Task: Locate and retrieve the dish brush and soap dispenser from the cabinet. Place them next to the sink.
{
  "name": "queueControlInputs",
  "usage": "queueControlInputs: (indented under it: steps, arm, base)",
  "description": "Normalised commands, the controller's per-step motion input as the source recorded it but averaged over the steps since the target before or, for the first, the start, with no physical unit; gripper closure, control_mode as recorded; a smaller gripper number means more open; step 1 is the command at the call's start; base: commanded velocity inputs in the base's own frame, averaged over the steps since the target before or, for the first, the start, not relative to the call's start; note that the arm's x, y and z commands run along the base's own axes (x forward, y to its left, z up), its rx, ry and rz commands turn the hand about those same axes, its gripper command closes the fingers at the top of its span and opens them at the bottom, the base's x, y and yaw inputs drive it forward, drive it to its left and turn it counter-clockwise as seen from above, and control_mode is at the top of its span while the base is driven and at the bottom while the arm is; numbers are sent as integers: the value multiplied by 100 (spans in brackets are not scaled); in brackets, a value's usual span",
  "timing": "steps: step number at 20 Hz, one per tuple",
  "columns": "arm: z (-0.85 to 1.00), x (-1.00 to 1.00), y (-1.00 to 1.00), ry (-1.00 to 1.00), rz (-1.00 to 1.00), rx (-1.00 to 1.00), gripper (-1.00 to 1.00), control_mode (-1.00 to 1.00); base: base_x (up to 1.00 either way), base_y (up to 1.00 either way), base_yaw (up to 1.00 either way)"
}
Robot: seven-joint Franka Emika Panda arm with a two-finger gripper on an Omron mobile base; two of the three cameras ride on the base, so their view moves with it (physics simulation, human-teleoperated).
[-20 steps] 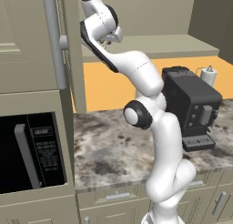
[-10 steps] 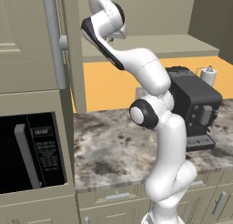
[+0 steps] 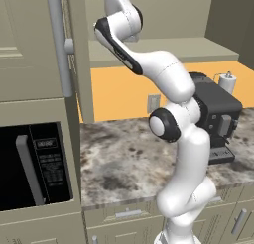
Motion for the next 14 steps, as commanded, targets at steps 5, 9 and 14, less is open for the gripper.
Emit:
queueControlInputs:
  steps: [5, 9, 14]
  arm:
    - [20, -51, -12, -4, 16, -4, 100, -100]
    - [22, -63, -20, -4, 19, -4, 100, -100]
    - [23, -55, -19, 2, 14, -3, 100, -100]
  base:
    - [0, 0, 0]
    - [0, 0, 0]
    - [0, 0, 0]
